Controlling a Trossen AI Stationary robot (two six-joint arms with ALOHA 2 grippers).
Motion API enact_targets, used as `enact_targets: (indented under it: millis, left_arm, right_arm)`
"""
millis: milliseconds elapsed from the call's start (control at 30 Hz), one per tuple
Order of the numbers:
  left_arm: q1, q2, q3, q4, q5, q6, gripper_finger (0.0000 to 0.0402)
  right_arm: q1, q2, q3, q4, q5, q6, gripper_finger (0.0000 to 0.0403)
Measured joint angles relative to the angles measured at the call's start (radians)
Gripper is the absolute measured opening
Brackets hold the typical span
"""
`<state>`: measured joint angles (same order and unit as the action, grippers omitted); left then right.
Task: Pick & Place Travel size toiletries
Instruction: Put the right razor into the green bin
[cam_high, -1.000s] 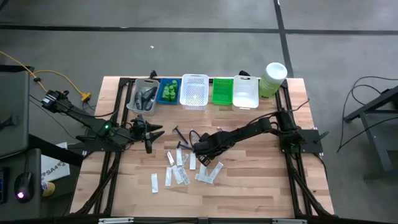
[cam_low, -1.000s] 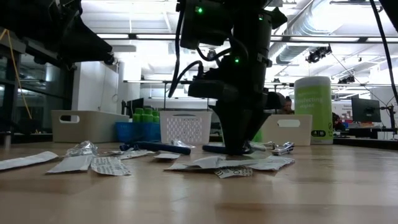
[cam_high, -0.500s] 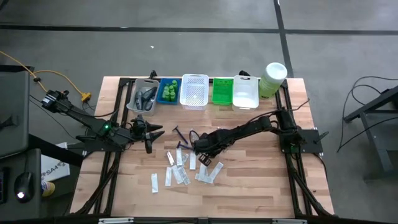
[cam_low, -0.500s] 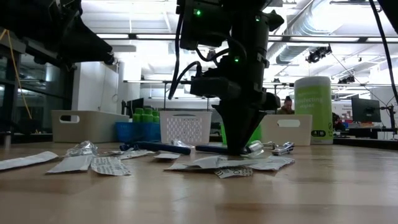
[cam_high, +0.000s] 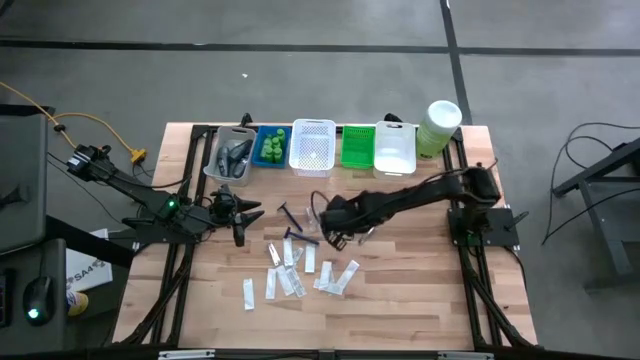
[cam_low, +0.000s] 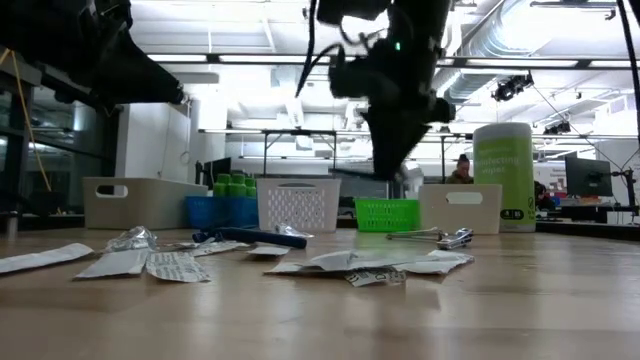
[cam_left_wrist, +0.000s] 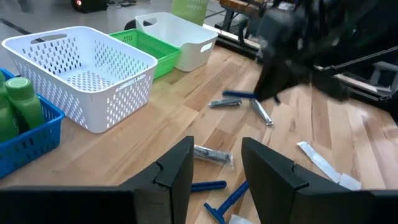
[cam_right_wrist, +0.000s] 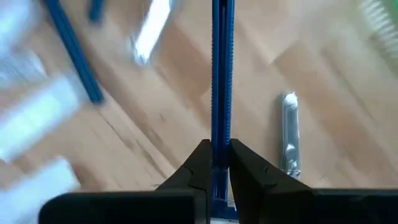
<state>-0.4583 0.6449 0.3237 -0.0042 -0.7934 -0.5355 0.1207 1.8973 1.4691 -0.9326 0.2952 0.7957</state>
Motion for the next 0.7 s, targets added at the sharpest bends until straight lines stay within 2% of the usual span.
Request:
enact_targets:
  millis: [267,700]
  left_arm:
    - [0.000,0.000,0.000,0.001,-0.001,0.000,0.0136]
    - [0.000,0.000,0.000,0.001,-0.003,-0.016,0.0136]
  right_arm:
    - [-0.132,-0.107,0.005,-0.039,0.147,-0.039,0.0026]
    - [-0.469,-0.080,0.007,0.070,0.165,-0.202,0.0029]
